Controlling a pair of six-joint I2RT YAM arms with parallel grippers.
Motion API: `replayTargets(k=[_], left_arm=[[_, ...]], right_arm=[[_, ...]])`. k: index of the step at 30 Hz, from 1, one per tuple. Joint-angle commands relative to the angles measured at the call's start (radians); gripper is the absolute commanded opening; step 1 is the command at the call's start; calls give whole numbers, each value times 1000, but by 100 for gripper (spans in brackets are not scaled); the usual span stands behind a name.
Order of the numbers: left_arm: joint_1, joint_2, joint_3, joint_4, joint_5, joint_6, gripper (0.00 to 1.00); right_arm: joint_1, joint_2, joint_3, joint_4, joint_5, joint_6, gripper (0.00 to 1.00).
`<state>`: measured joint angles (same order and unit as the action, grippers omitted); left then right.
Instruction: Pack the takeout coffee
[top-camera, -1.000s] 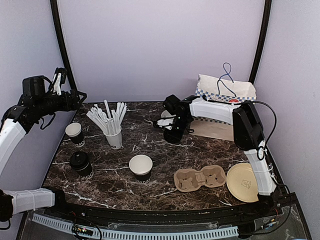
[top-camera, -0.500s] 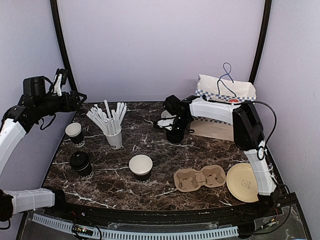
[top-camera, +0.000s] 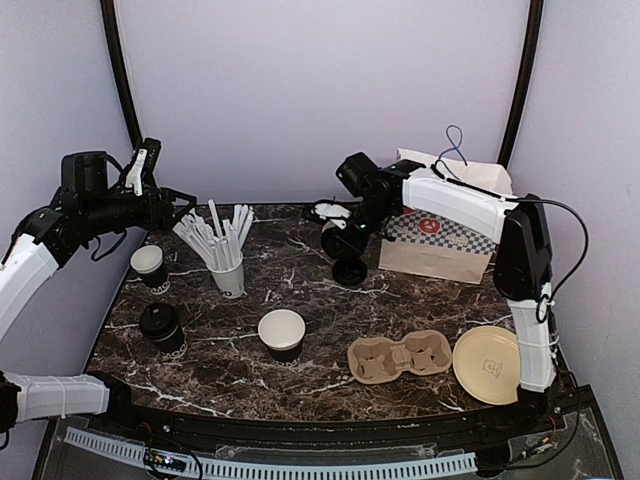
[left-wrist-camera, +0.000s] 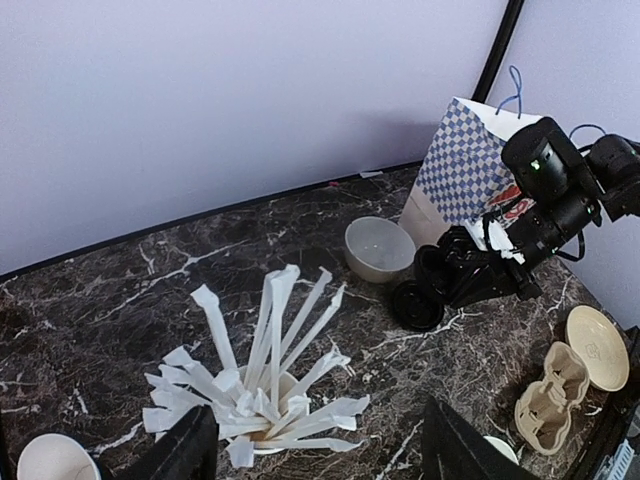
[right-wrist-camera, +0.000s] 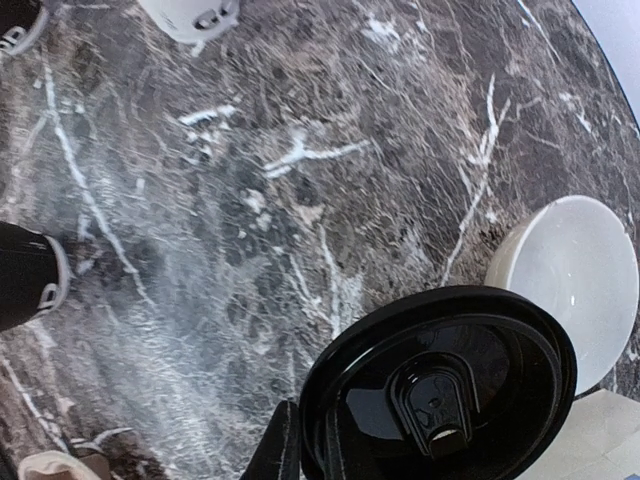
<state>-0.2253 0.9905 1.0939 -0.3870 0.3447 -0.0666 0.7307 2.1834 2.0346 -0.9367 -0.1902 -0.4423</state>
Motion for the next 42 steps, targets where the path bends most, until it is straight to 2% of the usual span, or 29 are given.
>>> replayTargets(k=[1,4,7,8,10,12,15,18,21,27,34,42], left_arm=[[-69,-29,5,102,27,50,73],[-145,-74,-68,206,48,139,77],[-225,-119,-170,440,98,184,81],[-236,-130,-210,483,116,187,91],[-277,-131,-252,609,124,179,98],[-317,-111,-274,735,124,170,99],[-395,-56,-289,836,105,190,99],[-514,-3,-290,939,29,246,99],[-599,70,-275,1013,-48,318,99],[-742,172,-237,1104,-187,428,97],[-802,256,-246,1253,-362,470,96],[-821,327,-236,1350,-415,478,95]], right_arm=[[-11,-113,23,-15,-282,36,6],[-18,-198,18,-6,-538,56,7],[-22,-269,-9,28,-760,74,8],[-22,-292,-20,45,-821,88,8],[-23,-325,-36,72,-927,110,9],[-25,-354,-57,124,-1017,159,9],[-33,-388,-95,225,-1114,262,9],[-39,-410,-150,373,-1200,408,9],[-39,-424,-180,446,-1229,479,9],[-42,-461,-217,474,-1220,495,9],[-42,-488,-254,542,-1218,553,9],[-42,-486,-261,597,-1224,607,9]])
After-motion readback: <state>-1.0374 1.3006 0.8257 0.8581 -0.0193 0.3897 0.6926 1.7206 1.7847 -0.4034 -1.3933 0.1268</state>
